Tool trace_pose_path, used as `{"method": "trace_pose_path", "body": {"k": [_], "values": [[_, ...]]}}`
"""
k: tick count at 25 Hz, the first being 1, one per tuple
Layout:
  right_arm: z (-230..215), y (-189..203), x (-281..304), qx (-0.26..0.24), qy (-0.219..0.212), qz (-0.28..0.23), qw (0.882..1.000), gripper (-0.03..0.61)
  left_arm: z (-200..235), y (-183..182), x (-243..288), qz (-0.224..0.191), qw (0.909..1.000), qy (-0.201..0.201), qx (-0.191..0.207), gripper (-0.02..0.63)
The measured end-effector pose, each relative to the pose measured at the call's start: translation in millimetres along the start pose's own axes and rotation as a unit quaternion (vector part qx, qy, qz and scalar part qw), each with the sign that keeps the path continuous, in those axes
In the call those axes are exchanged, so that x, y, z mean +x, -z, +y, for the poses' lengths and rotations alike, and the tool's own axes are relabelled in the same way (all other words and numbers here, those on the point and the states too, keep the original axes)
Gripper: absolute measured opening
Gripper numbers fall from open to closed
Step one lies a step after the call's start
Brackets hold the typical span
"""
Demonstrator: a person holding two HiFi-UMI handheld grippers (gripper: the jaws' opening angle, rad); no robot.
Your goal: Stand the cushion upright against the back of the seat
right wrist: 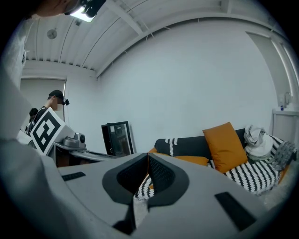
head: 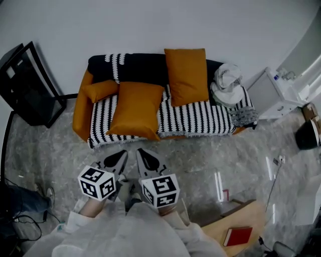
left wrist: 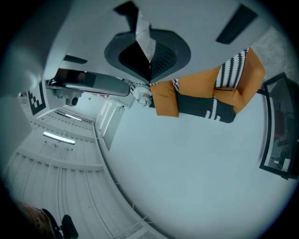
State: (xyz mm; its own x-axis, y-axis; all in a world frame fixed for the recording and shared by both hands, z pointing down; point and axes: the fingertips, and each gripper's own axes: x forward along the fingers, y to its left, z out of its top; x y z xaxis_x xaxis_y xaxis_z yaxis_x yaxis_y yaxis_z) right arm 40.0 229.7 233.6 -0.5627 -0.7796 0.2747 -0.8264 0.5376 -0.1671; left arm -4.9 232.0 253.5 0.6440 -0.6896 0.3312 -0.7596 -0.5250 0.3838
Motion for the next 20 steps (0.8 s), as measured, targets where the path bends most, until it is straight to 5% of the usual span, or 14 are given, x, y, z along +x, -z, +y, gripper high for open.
{"method": "trace_pose_path", "body": {"k": [20], "values": [[-26.5,-55.9,88.7,-0.010,0.039,-0.021,0.999,0.014,80.3,-70.4,38.0,0.002,0.9991,0.032,0.027,0.008]]}}
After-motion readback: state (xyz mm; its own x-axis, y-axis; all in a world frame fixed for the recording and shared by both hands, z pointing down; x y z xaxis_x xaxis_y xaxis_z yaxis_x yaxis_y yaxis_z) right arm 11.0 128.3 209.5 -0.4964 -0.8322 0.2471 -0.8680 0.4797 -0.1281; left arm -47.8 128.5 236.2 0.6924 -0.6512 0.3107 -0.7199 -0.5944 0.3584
